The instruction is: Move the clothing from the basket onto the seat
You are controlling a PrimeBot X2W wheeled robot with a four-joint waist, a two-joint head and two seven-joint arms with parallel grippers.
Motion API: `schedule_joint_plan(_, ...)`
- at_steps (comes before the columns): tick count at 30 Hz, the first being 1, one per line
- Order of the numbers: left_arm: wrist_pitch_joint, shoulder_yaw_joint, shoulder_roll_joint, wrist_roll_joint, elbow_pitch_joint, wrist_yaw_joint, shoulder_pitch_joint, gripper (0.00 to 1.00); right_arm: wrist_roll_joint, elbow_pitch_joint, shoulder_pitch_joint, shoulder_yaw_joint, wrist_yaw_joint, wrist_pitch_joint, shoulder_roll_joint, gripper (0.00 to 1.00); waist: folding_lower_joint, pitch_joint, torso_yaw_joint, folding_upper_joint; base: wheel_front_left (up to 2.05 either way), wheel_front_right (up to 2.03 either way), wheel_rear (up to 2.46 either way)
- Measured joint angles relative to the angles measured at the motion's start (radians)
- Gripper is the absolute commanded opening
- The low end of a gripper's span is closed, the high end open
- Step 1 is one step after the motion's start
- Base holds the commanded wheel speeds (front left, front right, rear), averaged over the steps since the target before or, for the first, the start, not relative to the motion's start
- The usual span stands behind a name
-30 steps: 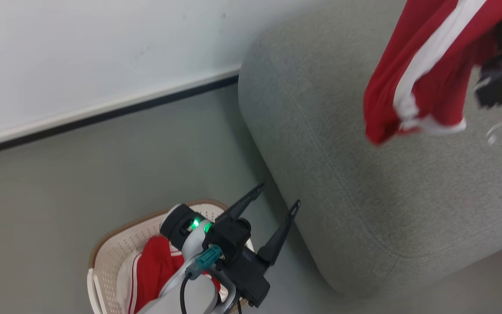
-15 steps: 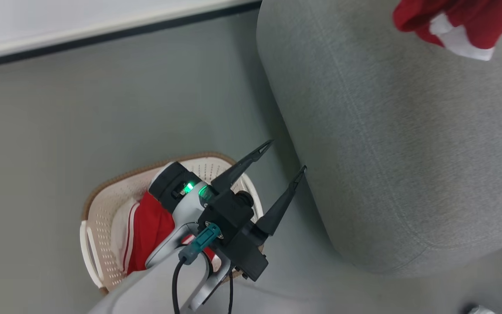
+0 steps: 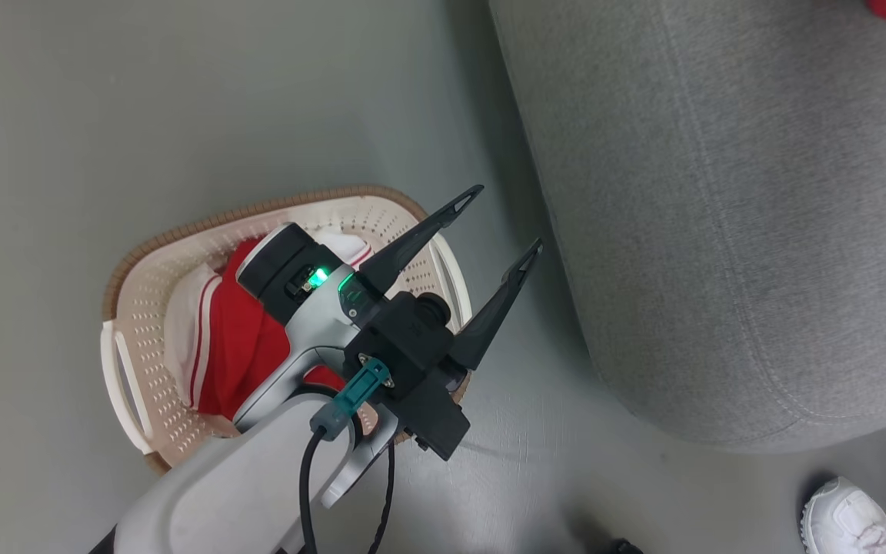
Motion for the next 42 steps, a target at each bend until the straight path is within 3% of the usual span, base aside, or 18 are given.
schedule_joint_plan(4,0.007,0.001,0.005,0.006,0.000,0.000,-0.006,1.00,-0.003,0.054,0.020,0.023,-0.003,-0.021,0.058,0.00,0.0000,0.045,-0.001,0.0001,0.00,0.00,0.00)
schedule_joint_plan(12,0.007,0.002,-0.004,0.002,-0.002,0.000,-0.007,1.00,-0.040,0.130,0.064,0.075,-0.002,-0.056,0.108,0.01,0.0000,0.071,0.000,0.0000,0.00,0.00,0.00)
schedule_joint_plan(14,0.002,0.005,-0.005,0.002,0.001,0.000,-0.007,1.00,-0.046,0.136,0.075,0.088,-0.001,-0.064,0.117,0.27,-0.0002,0.064,0.001,-0.0001,0.00,0.00,0.00)
schedule_joint_plan(15,0.001,0.006,-0.007,0.001,0.003,0.000,-0.007,1.00,-0.054,0.137,0.079,0.096,0.000,-0.067,0.117,0.49,-0.0002,0.060,0.002,-0.0001,0.00,0.00,0.00)
schedule_joint_plan(16,-0.004,0.007,-0.007,0.001,0.007,0.000,-0.007,1.00,-0.059,0.137,0.082,0.101,0.000,-0.073,0.117,1.00,-0.0002,0.055,0.002,-0.0001,0.00,0.00,0.00)
schedule_joint_plan(27,-0.068,0.026,-0.016,-0.029,0.076,0.005,0.038,1.00,-0.112,0.119,0.189,0.145,0.003,-0.083,0.125,1.00,-0.0003,-0.044,0.002,-0.0002,0.00,0.00,0.00)
schedule_joint_plan(38,-0.146,0.107,-0.027,-0.107,0.171,0.036,0.136,1.00,-0.124,-0.047,0.359,0.149,0.003,-0.083,0.131,1.00,-0.0004,-0.207,0.024,-0.0003,0.00,0.00,0.00)
schedule_joint_plan(42,-0.158,0.156,-0.021,-0.140,0.206,0.045,0.182,1.00,-0.123,-0.083,0.403,0.137,-0.016,-0.086,0.161,1.00,-0.0004,-0.264,0.040,-0.0004,0.00,0.00,0.00)
